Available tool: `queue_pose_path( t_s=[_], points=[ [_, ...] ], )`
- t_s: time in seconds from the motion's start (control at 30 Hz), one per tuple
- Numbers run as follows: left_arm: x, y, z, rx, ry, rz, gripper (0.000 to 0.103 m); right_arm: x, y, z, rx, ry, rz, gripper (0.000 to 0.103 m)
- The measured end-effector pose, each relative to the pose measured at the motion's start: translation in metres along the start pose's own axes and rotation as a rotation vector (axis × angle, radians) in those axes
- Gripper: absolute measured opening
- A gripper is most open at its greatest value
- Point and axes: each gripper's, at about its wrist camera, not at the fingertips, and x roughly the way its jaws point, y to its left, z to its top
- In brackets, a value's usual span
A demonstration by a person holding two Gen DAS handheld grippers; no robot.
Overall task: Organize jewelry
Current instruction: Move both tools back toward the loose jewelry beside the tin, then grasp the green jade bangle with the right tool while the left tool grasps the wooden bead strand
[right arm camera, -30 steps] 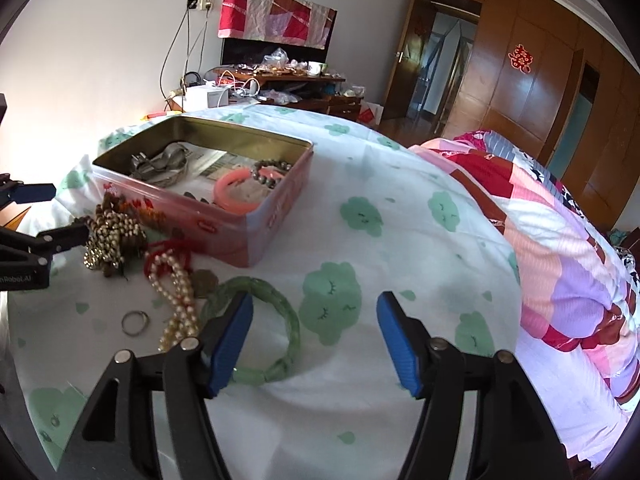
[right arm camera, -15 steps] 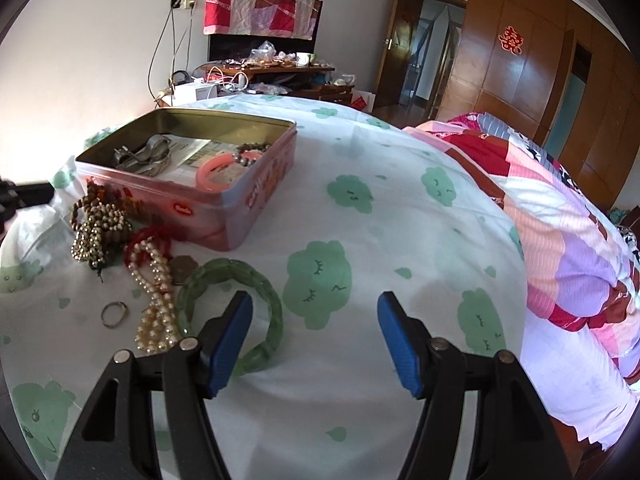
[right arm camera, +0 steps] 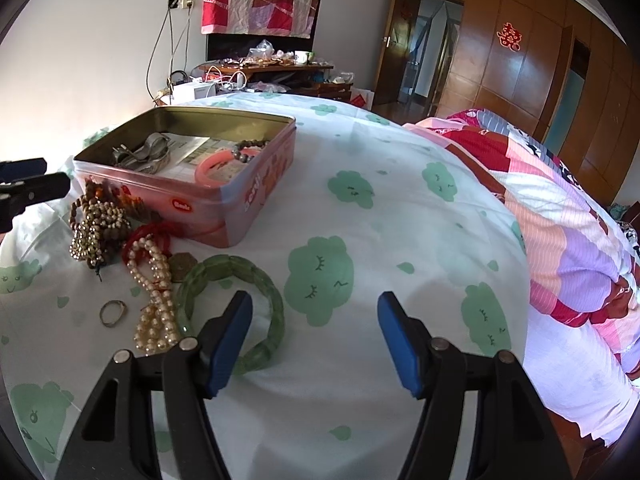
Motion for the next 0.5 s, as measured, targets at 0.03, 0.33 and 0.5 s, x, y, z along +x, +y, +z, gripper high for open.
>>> queue_pose_path(
  t_s=[0.03, 0.33, 0.5],
  points=[
    [0.005, -0.003, 0.001, 0.005, 0.006, 0.005, 0.074, 0.000, 0.000, 0.000, 0.001, -0.001, 0.002, 0.067],
    [0.034, -0.013, -0.004, 0.023, 0.091, -0.085, 0.013, 0.002, -0.001, 0.000, 0.008, 0.001, 0.022, 0.067],
    [0.013, -0.008, -0.002, 0.018, 0.056, -0.126, 0.008, 0.009, 0.005, 0.003, -0.005, 0.033, 0.082, 0.042]
  ],
)
